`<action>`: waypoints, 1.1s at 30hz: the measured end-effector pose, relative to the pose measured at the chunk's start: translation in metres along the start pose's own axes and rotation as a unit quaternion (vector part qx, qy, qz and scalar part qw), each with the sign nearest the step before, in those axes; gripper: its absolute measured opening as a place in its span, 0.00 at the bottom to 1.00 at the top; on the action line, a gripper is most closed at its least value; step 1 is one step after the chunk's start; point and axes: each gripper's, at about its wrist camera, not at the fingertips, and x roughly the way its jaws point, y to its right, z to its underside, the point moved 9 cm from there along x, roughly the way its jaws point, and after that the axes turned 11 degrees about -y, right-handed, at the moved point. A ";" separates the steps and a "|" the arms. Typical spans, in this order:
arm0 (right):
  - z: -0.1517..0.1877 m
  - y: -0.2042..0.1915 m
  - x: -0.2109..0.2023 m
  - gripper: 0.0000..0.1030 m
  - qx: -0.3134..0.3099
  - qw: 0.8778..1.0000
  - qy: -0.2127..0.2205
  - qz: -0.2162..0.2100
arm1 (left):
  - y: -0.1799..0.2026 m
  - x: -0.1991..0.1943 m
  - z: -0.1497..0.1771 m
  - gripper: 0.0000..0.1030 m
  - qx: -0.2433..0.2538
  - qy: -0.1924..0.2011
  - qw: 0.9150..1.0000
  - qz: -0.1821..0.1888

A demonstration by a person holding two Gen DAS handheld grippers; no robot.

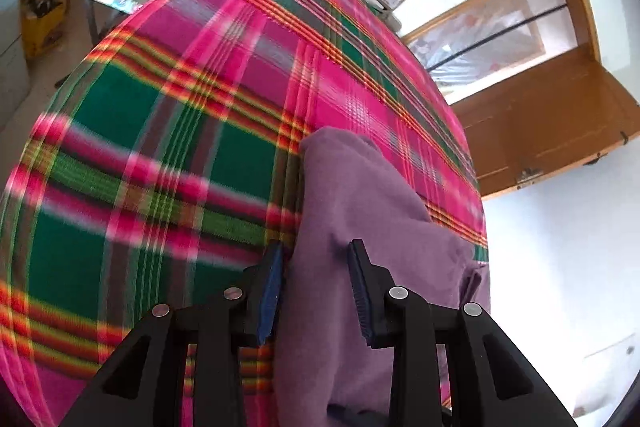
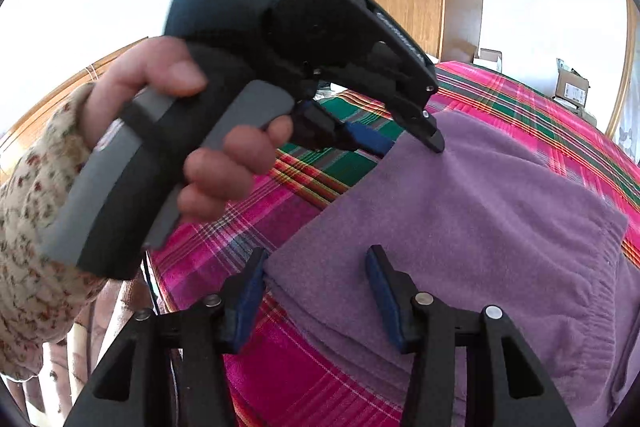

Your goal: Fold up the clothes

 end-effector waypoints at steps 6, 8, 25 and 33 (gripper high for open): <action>-0.002 0.008 0.000 0.36 0.007 1.000 -0.001 0.002 | 0.004 0.008 -0.016 0.33 0.002 -0.008 1.000 0.009; -0.002 0.012 0.000 0.34 0.012 1.000 -0.001 -0.003 | 0.006 0.011 -0.022 0.33 0.001 -0.010 1.000 0.014; -0.006 0.033 -0.012 0.19 0.040 0.998 0.019 -0.040 | 0.015 0.014 -0.035 0.23 -0.006 -0.010 1.000 0.006; -0.012 0.032 -0.027 0.19 0.047 0.997 0.041 -0.053 | 0.028 -0.005 -0.035 0.18 0.004 0.009 1.000 -0.003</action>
